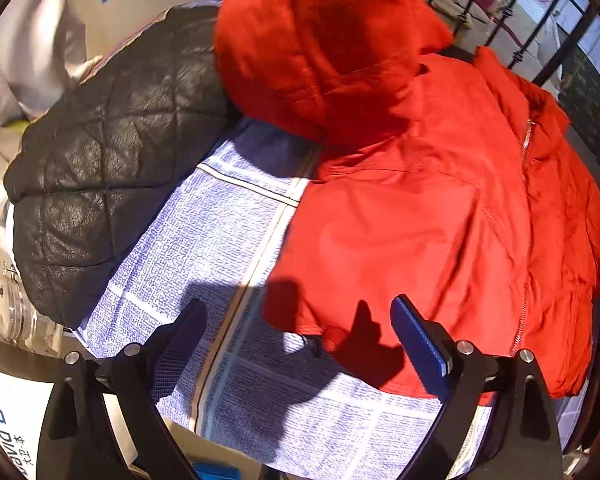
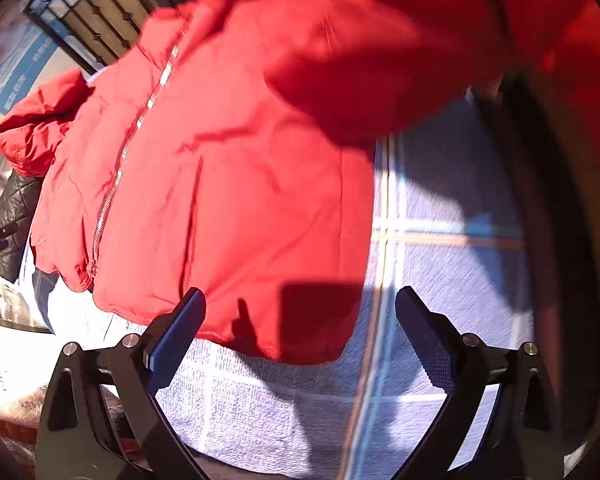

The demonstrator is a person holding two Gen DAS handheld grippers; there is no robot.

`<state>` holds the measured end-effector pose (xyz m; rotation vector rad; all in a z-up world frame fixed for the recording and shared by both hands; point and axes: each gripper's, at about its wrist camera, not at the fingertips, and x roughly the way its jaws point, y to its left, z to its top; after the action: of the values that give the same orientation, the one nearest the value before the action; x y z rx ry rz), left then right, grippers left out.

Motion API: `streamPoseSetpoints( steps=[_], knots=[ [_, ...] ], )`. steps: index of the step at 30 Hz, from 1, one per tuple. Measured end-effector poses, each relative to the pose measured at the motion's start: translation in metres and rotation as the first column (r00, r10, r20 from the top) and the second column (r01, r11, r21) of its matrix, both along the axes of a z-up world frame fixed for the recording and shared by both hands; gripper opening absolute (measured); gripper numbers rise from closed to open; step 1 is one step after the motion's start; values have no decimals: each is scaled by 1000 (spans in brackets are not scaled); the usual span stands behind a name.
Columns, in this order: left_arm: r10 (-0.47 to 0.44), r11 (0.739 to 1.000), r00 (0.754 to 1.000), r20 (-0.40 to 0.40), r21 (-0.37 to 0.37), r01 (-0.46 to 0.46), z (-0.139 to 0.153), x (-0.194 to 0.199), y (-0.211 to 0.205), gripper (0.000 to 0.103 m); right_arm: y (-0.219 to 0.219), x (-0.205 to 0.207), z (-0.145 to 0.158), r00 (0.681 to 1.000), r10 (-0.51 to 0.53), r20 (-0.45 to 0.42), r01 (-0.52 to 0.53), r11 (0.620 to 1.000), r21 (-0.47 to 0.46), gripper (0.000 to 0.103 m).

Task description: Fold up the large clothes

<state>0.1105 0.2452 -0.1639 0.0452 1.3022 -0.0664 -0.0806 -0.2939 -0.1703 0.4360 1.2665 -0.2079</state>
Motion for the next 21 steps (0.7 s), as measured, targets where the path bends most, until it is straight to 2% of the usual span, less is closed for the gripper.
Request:
streamPoseSetpoints(
  steps=[4,7,9,11,13,14,16,17,18,19,21],
  knots=[
    [2,1000,1000,-31,4,-1,-25,15,12,91,-3,-5,-34,997,-58,-50,62,994,87,94],
    [32,997,995,-93,-71,-39,-46,25,19,91,-12,-5,-59,989,-114,-93,130,975,178,94],
    [28,996,993,-114,-86,-38,-60,28,12,91,-13,-5,-74,984,-136,-112,161,954,253,94],
    [10,997,991,-133,-78,-20,-69,28,0,89,-8,-3,-87,981,-140,-138,174,944,282,89],
    [-20,996,991,-131,-90,8,-72,26,-16,70,-3,-2,-94,976,-152,-157,193,935,299,71],
    [-31,996,992,-126,-88,20,-72,25,-24,66,-1,-1,-94,975,-168,-146,205,932,298,65],
    [-55,996,992,-118,-80,45,-69,24,-35,50,6,3,-89,977,-174,-121,203,932,301,46],
    [-70,996,990,-120,-70,62,-69,24,-40,47,7,2,-86,979,-170,-113,197,934,299,41],
    [-83,995,989,-123,-62,76,-67,24,-44,37,8,4,-83,980,-166,-107,191,935,298,34],
    [-106,993,987,-124,-55,100,-64,24,-49,22,8,5,-80,982,-161,-101,185,937,296,28],
    [-143,989,983,-115,-47,138,-52,22,-55,12,7,1,-68,981,-179,-74,193,934,302,19]
  ],
)
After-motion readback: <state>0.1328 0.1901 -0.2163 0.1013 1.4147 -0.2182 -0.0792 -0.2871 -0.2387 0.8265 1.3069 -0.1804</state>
